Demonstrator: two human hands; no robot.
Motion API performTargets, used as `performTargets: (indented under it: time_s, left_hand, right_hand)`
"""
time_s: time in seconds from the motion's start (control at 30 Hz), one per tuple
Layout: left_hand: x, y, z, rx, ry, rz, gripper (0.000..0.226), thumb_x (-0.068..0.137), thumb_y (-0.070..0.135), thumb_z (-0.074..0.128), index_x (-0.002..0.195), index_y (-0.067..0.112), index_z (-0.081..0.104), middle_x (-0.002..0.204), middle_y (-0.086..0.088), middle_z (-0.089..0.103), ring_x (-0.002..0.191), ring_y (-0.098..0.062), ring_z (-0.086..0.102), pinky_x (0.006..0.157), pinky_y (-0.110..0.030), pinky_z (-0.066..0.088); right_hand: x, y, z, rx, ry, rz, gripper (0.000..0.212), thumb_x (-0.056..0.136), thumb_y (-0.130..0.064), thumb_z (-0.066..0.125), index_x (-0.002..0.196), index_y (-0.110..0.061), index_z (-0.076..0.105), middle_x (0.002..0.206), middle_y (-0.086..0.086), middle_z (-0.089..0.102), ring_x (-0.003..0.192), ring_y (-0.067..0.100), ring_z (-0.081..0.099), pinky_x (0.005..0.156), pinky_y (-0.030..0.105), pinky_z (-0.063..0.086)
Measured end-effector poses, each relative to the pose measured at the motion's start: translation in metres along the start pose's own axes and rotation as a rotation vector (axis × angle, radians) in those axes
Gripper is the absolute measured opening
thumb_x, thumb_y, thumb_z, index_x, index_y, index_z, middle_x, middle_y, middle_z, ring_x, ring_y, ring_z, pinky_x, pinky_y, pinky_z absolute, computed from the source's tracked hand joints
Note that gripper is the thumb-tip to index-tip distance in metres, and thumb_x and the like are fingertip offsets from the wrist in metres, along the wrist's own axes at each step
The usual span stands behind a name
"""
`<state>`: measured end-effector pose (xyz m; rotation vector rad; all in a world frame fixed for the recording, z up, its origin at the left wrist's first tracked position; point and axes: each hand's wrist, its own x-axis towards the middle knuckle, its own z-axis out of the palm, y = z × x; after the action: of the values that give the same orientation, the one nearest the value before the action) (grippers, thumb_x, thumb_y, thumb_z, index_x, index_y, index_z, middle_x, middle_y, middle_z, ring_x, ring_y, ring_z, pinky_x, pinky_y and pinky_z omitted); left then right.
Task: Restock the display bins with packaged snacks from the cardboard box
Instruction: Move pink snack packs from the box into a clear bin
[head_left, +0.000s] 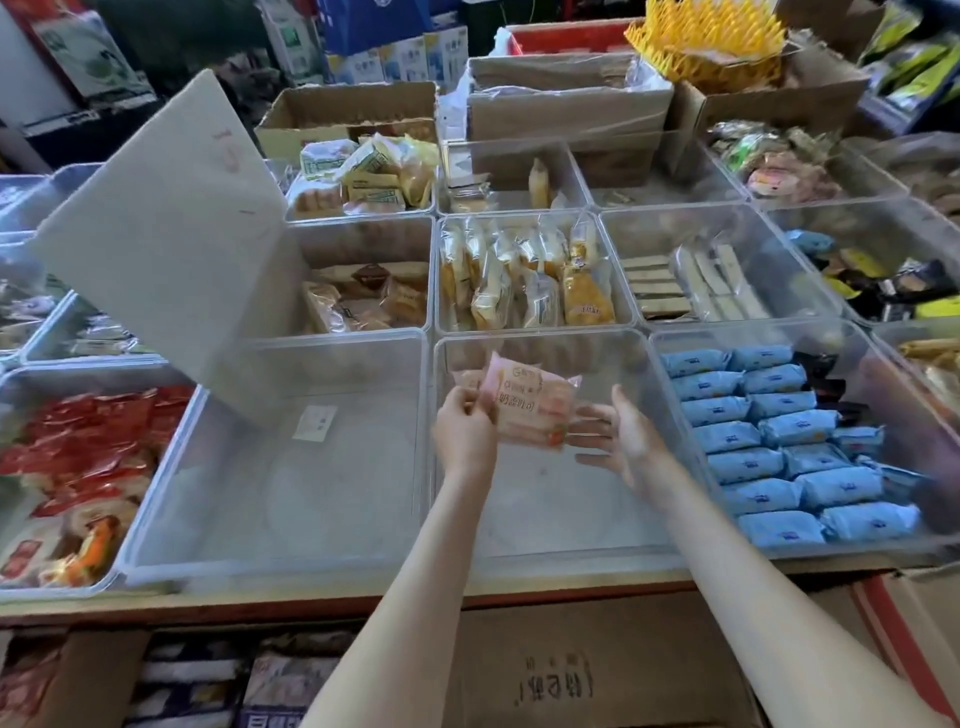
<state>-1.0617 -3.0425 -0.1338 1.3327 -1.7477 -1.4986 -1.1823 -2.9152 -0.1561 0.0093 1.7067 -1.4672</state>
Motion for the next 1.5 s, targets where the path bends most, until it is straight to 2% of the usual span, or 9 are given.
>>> performTargets:
  time_s: [0.37,0.53,0.67,0.8,0.97,1.1,1.23,1.37,1.5]
  left_hand:
    - [0.042,-0.053,0.041,-0.289,-0.06,-0.204,0.022,0.097,0.014,0.051,0.075,0.015,0.053,0.075,0.0,0.058,0.074,-0.015,0.05,0.066,-0.025,0.042]
    - [0.048,-0.06,0.053,-0.129,-0.018,-0.29,0.032,0.098,0.011,0.036,0.119,0.017,0.059,0.112,-0.001,0.058,0.101,-0.021,0.055,0.085,-0.027,0.043]
    - [0.052,-0.068,0.064,-0.121,-0.073,-0.401,0.054,0.086,0.006,0.034,0.135,0.022,0.048,0.128,-0.006,0.054,0.115,-0.027,0.054,0.099,-0.041,0.046]
    - [0.054,-0.062,0.062,-0.223,0.006,-0.306,0.05,0.085,0.006,0.043,0.134,0.016,0.043,0.127,-0.003,0.058,0.113,-0.019,0.057,0.1,-0.038,0.046]
    - [0.054,-0.059,0.059,-0.231,-0.024,-0.329,0.078,0.078,-0.011,0.036,0.148,0.016,0.016,0.139,-0.008,0.045,0.122,-0.024,0.048,0.103,-0.033,0.038]
    - [0.055,-0.059,0.058,-0.253,-0.105,-0.259,0.098,0.064,0.003,0.048,0.151,0.027,0.009,0.145,-0.002,0.04,0.129,-0.018,0.044,0.11,-0.035,0.034]
    - [0.075,-0.094,0.065,-0.123,-0.153,-0.291,0.092,0.062,0.012,0.047,0.147,0.033,0.017,0.148,-0.002,0.038,0.134,-0.019,0.039,0.111,-0.043,0.035]
    - [0.052,-0.057,0.048,-0.042,-0.111,-0.333,0.082,0.077,0.004,0.047,0.151,0.022,0.014,0.151,-0.008,0.032,0.136,-0.028,0.035,0.11,-0.041,0.035]
    - [0.006,-0.018,0.041,0.041,-0.152,-0.163,0.075,0.079,0.002,0.045,0.149,0.007,0.018,0.15,-0.017,0.027,0.138,-0.034,0.03,0.112,-0.044,0.03]
  right_hand:
    - [0.073,0.011,0.006,-0.015,0.035,-0.005,0.069,0.099,-0.055,0.011,0.108,-0.014,0.066,0.111,0.012,0.066,0.097,0.023,0.06,0.08,0.035,0.046]
    - [0.09,0.022,0.021,-0.268,0.171,0.064,0.088,0.08,-0.08,0.008,0.115,-0.023,0.065,0.134,0.006,0.055,0.128,0.023,0.046,0.11,0.045,0.03]
    - [0.133,0.045,0.025,-0.246,0.218,0.11,0.123,0.048,-0.1,-0.002,0.127,-0.027,0.056,0.144,0.004,0.046,0.129,0.025,0.045,0.111,0.047,0.032]
    - [0.096,0.009,0.056,-0.033,0.059,0.038,0.075,0.097,-0.058,0.002,0.087,-0.016,0.063,0.111,0.01,0.062,0.104,0.02,0.055,0.102,0.033,0.038]
    - [0.1,0.027,0.059,0.1,0.004,-0.06,0.072,0.099,-0.052,0.001,0.13,-0.011,0.051,0.128,0.006,0.056,0.12,0.015,0.05,0.1,0.025,0.036]
    - [0.095,0.028,0.068,0.054,-0.083,-0.042,0.063,0.099,-0.054,0.004,0.112,-0.026,0.059,0.127,0.002,0.059,0.12,0.014,0.051,0.11,0.033,0.032]
    - [0.096,0.04,0.06,-0.077,-0.142,-0.063,0.09,0.07,-0.09,0.019,0.134,-0.035,0.05,0.142,-0.005,0.049,0.134,0.014,0.039,0.117,0.046,0.018]
    - [0.048,0.025,0.058,-0.207,0.011,-0.046,0.075,0.097,-0.043,0.046,0.153,-0.02,0.001,0.158,-0.001,0.015,0.144,0.018,0.019,0.112,0.035,0.019]
    - [0.001,0.012,0.034,-0.46,0.105,-0.16,0.071,0.093,-0.03,0.054,0.152,-0.019,0.016,0.157,0.002,0.022,0.143,0.019,0.023,0.112,0.032,0.021]
